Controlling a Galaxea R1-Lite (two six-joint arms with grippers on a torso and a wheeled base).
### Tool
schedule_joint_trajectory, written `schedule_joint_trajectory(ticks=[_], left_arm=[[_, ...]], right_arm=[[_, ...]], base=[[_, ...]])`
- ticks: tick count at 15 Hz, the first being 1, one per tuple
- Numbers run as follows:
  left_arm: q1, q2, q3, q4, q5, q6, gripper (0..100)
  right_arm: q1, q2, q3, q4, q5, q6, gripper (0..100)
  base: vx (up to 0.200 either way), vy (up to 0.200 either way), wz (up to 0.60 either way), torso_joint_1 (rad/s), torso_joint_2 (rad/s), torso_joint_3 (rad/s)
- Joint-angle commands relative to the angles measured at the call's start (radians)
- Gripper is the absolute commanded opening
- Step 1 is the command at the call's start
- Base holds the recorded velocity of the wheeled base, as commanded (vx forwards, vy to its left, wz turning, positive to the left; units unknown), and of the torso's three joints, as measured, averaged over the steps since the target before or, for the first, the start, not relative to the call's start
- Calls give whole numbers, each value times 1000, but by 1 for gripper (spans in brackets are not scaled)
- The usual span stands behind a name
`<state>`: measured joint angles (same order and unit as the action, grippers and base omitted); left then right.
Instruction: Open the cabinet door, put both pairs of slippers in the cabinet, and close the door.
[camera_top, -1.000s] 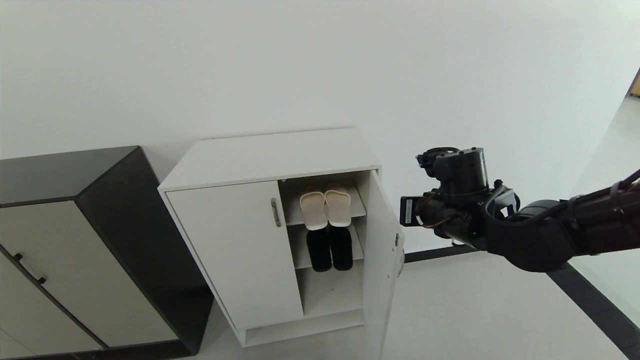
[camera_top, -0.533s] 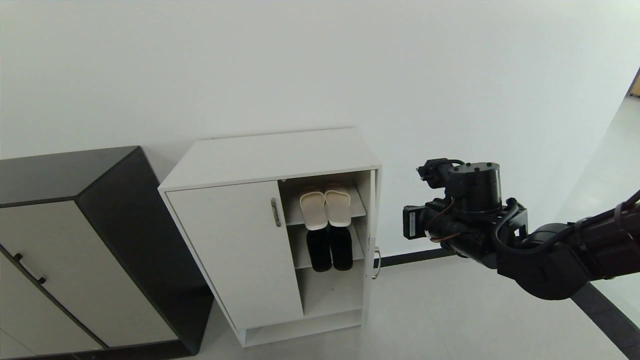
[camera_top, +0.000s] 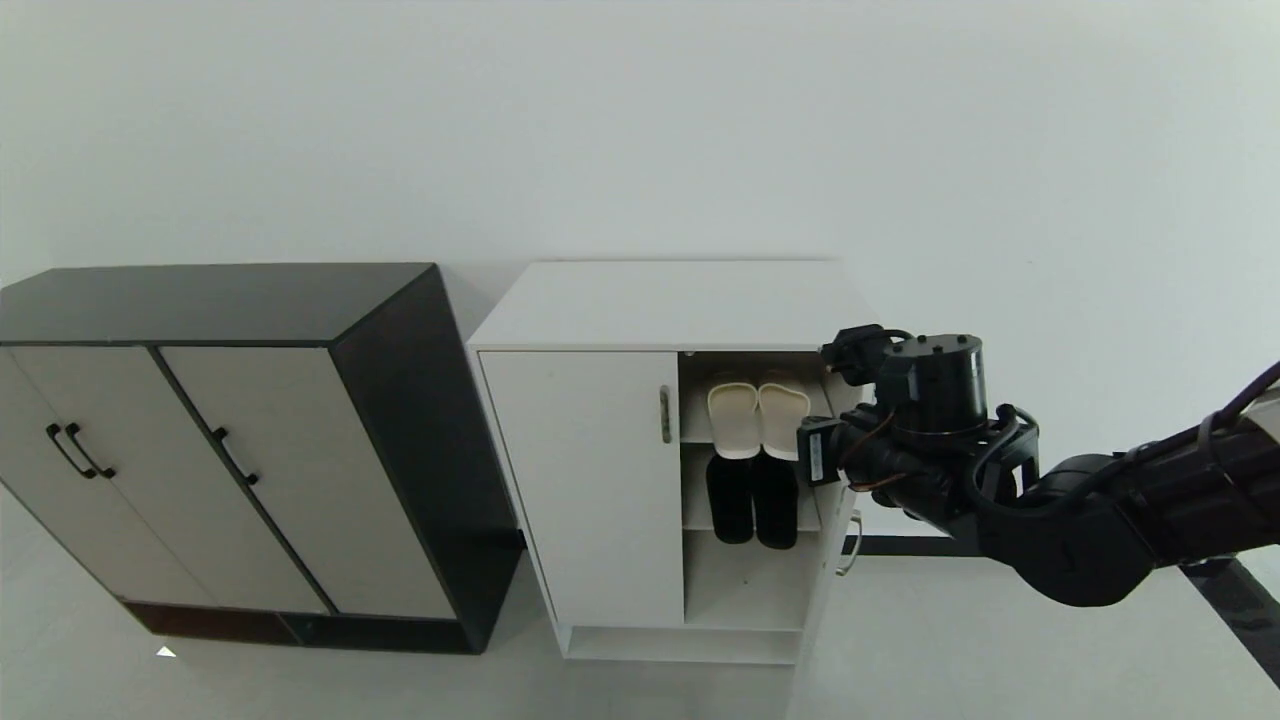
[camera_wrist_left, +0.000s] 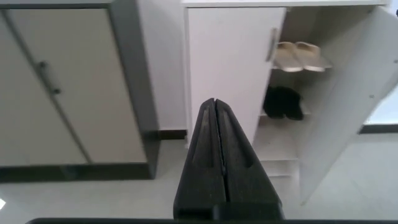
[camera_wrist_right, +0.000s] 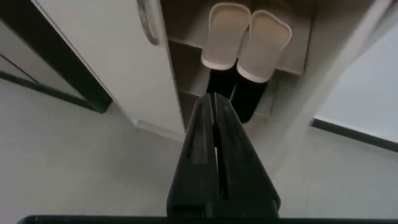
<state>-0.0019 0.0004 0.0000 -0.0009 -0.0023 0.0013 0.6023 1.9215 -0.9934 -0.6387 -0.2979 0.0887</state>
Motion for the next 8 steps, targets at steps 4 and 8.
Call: schedule_joint_trajectory(ticks=[4, 8], left_arm=[[-1, 1, 0, -1, -1, 0, 0], [-1, 1, 0, -1, -2, 0, 0]], right_arm=[[-36, 5, 1, -22, -112, -72, 0], [-78, -2, 15, -1, -218, -144, 0]], base=[[0, 0, 0, 0, 0, 0], [0, 0, 0, 0, 0, 0]])
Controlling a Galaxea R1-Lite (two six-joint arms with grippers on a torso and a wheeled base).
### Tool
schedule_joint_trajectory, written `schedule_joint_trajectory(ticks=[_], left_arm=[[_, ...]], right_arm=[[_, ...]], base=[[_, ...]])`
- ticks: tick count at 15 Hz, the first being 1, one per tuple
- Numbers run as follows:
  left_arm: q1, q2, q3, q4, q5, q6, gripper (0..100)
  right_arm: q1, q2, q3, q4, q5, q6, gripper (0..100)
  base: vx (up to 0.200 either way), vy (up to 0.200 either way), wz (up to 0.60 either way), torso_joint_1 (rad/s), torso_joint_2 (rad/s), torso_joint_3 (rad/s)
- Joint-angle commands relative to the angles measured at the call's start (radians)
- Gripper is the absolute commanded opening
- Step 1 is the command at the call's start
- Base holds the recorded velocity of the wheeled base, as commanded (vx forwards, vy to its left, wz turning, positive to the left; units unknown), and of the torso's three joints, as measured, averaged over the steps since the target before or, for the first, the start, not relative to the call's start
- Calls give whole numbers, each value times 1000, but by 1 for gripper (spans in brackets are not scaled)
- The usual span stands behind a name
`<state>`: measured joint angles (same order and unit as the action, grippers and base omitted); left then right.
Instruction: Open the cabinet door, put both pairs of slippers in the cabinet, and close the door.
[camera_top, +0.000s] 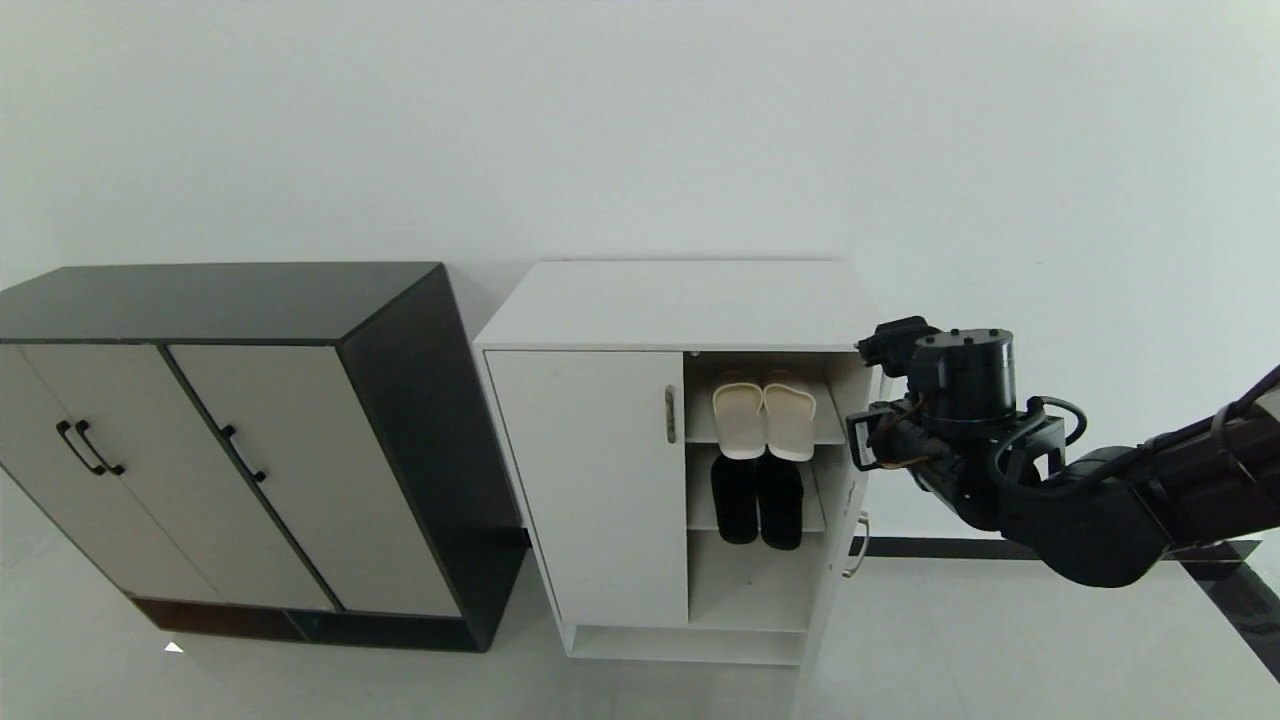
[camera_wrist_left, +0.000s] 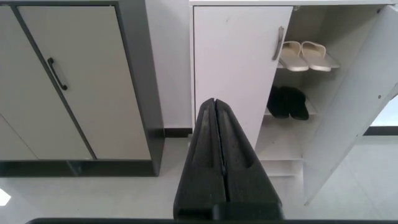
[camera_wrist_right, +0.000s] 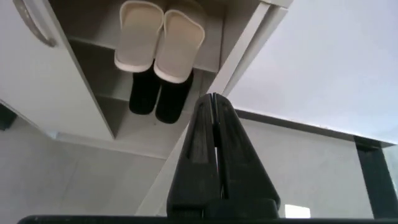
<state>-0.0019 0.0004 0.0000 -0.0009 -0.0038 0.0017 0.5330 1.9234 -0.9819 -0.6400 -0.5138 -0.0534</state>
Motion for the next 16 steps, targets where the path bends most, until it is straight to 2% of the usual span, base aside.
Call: schedule_joint_trajectory(ticks=[1, 9, 14, 16], left_arm=[[-1, 1, 0, -1, 1, 0, 0], [0, 1, 0, -1, 1, 0, 0], [-1, 1, 0, -1, 1, 0, 0], [-1, 1, 0, -1, 1, -2, 0]], right_arm=[[-11, -15, 3, 20, -2, -2, 0], [-24, -52, 3, 237, -2, 3, 0], [-14, -1, -1, 233, 14, 12, 0], [1, 2, -3, 226, 101, 43, 0]], base=[[0, 0, 0, 0, 0, 0], [0, 0, 0, 0, 0, 0], [0, 0, 0, 0, 0, 0], [0, 0, 0, 0, 0, 0]])
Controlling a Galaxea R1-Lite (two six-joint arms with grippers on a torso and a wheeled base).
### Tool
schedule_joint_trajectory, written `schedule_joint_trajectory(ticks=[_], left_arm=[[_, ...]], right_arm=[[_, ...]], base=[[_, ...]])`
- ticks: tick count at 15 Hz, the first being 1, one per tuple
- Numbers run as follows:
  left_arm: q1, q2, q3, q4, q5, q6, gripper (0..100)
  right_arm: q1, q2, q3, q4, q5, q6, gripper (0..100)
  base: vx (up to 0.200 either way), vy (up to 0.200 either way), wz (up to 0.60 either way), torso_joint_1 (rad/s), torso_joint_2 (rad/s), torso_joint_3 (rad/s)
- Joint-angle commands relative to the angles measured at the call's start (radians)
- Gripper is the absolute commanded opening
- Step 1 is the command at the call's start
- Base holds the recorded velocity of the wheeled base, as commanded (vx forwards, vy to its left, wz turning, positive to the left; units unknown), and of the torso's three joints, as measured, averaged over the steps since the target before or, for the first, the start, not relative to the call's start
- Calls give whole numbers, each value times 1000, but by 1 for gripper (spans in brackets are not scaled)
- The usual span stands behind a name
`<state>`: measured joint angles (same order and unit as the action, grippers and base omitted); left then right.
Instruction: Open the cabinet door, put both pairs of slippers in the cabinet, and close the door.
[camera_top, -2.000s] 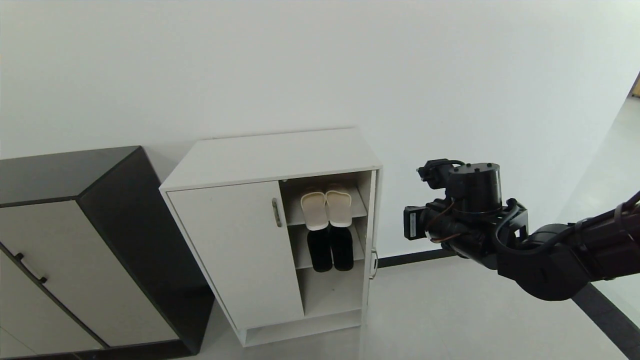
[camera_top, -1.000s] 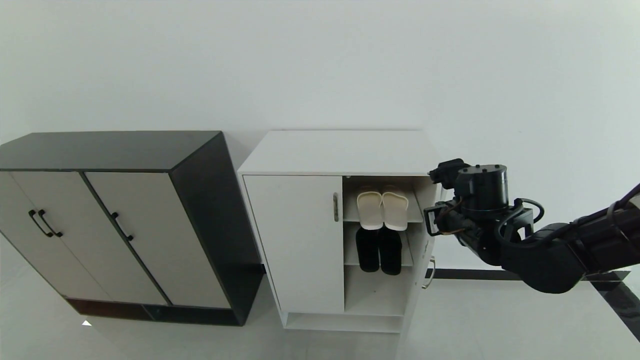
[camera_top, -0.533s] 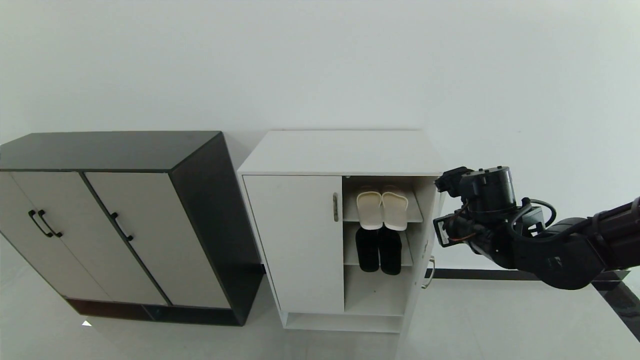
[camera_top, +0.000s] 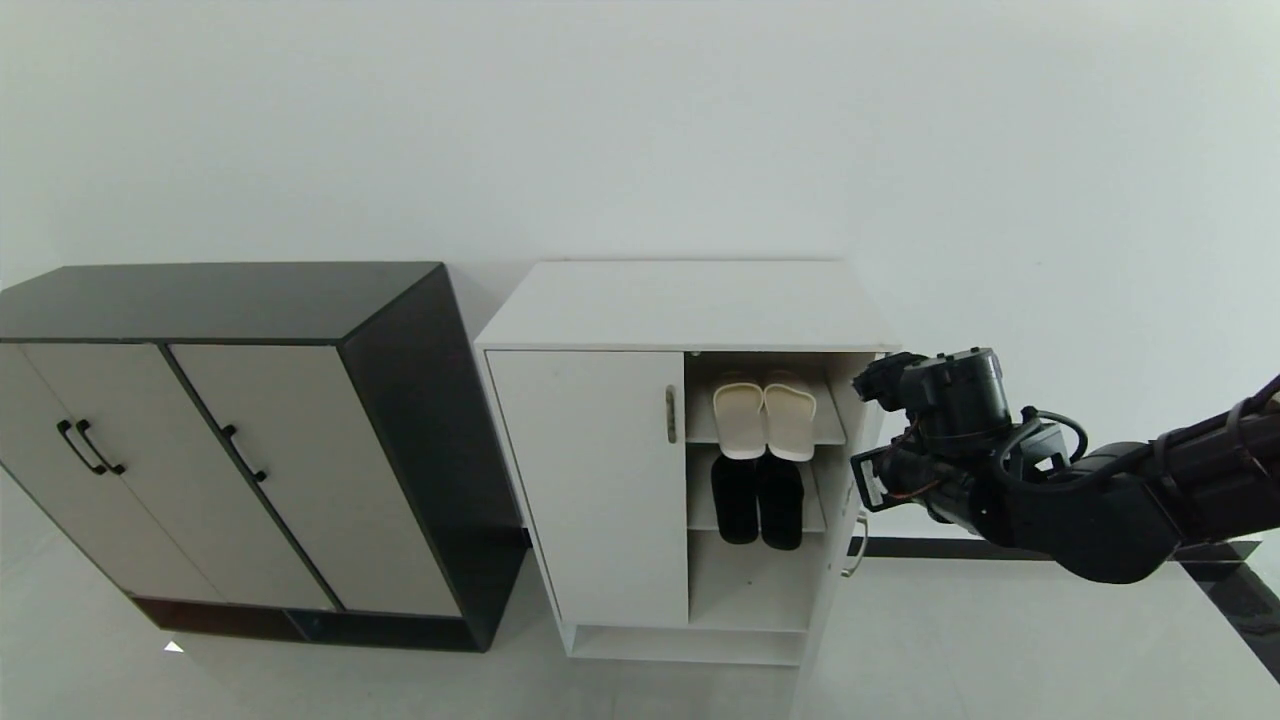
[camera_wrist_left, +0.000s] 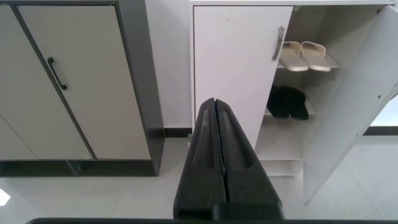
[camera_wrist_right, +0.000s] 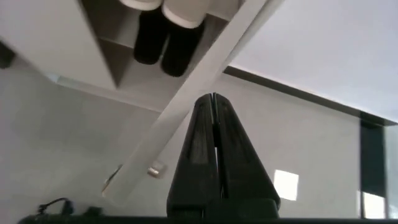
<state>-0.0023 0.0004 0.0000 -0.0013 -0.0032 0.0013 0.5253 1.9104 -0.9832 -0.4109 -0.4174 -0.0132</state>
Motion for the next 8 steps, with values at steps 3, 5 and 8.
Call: schedule_joint_trajectory(ticks=[3, 5, 8], left_arm=[[-1, 1, 0, 0, 0, 0, 0], [1, 1, 0, 0, 0, 0, 0], [1, 1, 0, 0, 0, 2, 0]], right_arm=[[18, 22, -15, -25, 83, 52, 0], [18, 22, 3, -135, 120, 61, 0], [24, 22, 28, -235, 184, 75, 0]], base=[[0, 0, 0, 0, 0, 0], [0, 0, 0, 0, 0, 0], [0, 0, 0, 0, 0, 0]])
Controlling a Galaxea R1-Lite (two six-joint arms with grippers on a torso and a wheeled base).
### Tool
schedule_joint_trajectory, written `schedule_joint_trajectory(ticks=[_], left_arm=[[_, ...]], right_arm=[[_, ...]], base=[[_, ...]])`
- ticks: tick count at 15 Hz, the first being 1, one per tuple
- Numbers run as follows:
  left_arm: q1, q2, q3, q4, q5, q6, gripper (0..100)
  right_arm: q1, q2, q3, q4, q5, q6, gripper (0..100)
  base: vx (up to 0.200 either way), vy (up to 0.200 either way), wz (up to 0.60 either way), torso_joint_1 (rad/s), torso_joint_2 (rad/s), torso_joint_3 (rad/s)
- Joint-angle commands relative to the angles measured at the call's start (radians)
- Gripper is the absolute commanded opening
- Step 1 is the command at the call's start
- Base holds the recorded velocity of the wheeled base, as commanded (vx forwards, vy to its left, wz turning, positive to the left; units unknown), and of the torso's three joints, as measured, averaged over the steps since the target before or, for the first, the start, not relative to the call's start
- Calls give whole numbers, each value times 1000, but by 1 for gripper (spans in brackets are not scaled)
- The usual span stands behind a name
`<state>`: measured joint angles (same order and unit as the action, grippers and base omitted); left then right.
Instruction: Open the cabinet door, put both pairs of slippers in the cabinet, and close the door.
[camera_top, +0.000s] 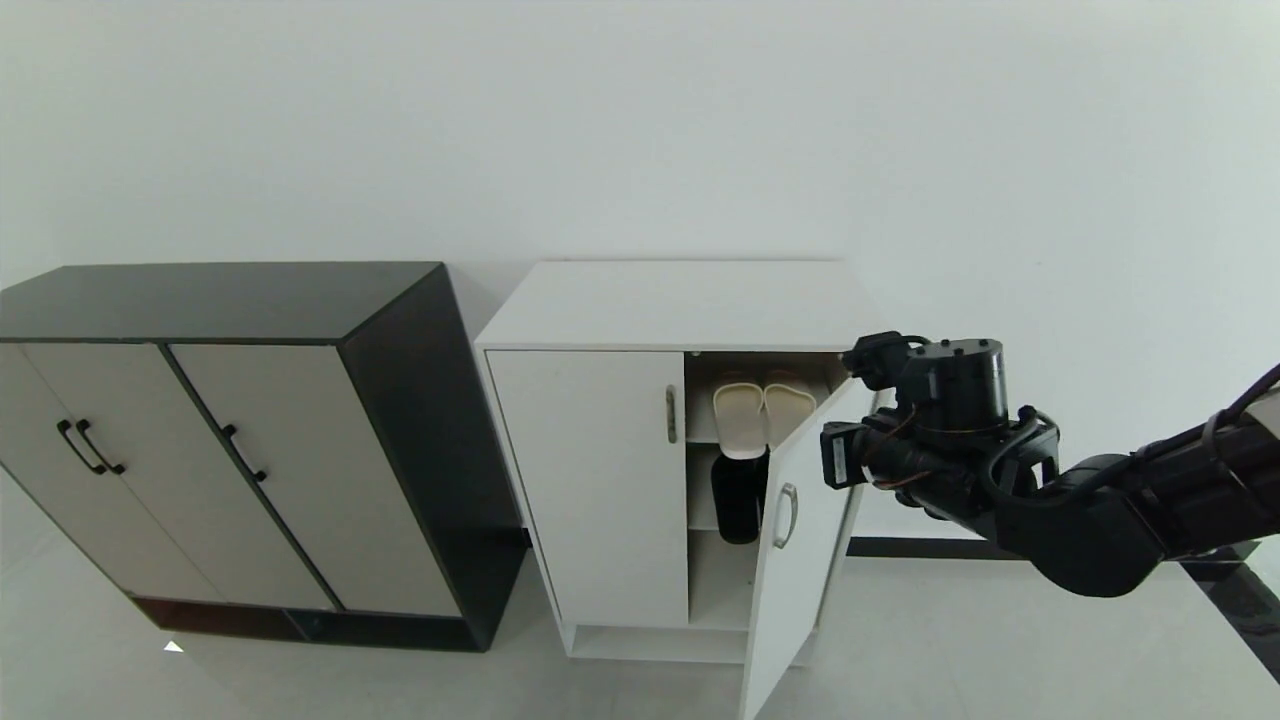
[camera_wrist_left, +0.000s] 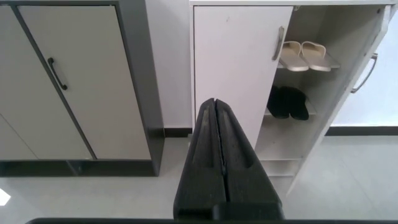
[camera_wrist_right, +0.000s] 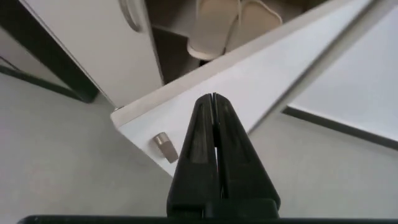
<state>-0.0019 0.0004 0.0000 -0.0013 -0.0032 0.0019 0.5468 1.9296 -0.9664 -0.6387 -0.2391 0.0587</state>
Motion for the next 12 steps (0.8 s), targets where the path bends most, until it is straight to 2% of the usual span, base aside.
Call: schedule_joint_trajectory(ticks=[1, 2, 4, 5, 10, 12], left_arm=[[0, 1, 0, 0, 0, 0, 0], [0, 1, 0, 0, 0, 0, 0], [-1, 1, 0, 0, 0, 1, 0], [0, 1, 0, 0, 0, 3, 0], [-1, 1, 0, 0, 0, 1, 0], [0, 0, 0, 0, 0, 0, 0]], right_arm=[[-1, 2, 35, -58, 49, 10, 0], [-30, -12, 95, -153, 166, 3, 0], [-84, -44, 169, -180, 325, -10, 0], [-117, -55, 213, -182, 446, -14, 0], [-140, -31, 216, -182, 472, -40, 0], [-140, -15, 212, -183, 472, -48, 0]], base=[[0, 0, 0, 0, 0, 0], [0, 0, 0, 0, 0, 0], [0, 0, 0, 0, 0, 0], [200, 0, 0, 2, 2, 2], [200, 0, 0, -2, 1, 6], [0, 0, 0, 0, 0, 0]])
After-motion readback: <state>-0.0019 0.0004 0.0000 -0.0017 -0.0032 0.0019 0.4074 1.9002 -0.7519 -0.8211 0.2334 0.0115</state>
